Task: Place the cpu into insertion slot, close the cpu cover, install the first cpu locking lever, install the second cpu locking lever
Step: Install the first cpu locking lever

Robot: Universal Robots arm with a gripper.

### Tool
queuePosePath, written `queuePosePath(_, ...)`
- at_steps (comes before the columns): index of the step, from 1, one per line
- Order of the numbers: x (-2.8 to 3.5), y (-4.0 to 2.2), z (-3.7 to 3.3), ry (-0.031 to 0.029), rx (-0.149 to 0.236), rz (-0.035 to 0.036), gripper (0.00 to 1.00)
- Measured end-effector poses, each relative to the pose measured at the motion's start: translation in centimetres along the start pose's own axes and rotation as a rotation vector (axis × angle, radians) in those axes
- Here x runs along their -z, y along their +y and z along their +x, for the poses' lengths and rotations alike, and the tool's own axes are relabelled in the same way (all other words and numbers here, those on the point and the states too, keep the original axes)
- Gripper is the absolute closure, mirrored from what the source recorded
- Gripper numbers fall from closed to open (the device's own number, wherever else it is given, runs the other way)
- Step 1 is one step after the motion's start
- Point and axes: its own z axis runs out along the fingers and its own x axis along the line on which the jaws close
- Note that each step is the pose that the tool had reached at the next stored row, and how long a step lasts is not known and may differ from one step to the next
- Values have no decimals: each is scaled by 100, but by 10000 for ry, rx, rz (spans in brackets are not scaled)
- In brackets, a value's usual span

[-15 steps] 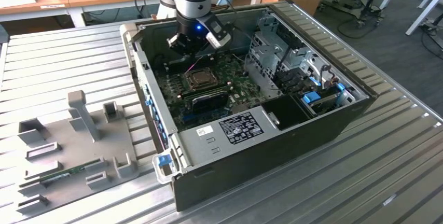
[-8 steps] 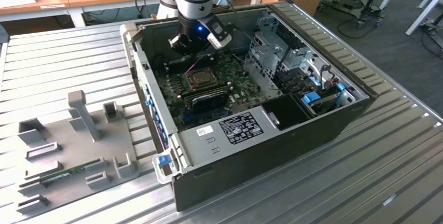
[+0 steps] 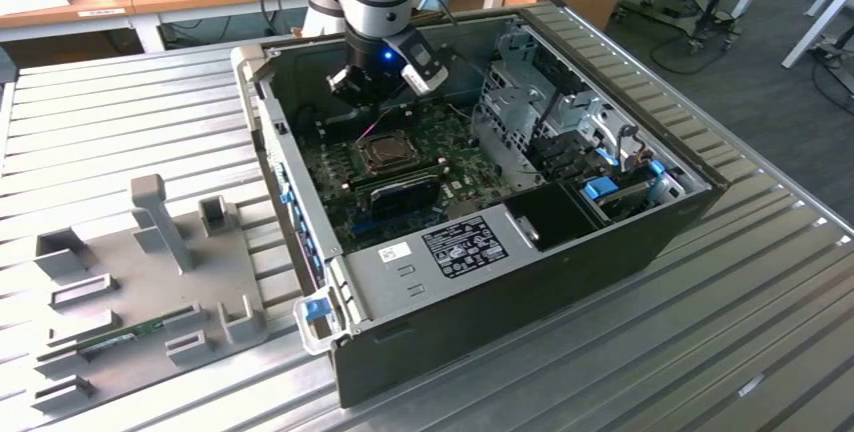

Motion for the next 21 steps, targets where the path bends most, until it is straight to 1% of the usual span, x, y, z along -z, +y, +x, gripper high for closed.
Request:
queuePosePath(6, -7, -1, -12, 0, 0, 0, 90)
queuePosePath(15, -14, -3, -12, 0, 0, 0, 90)
queuePosePath(21, -31, -6, -11, -1, 0, -1, 90)
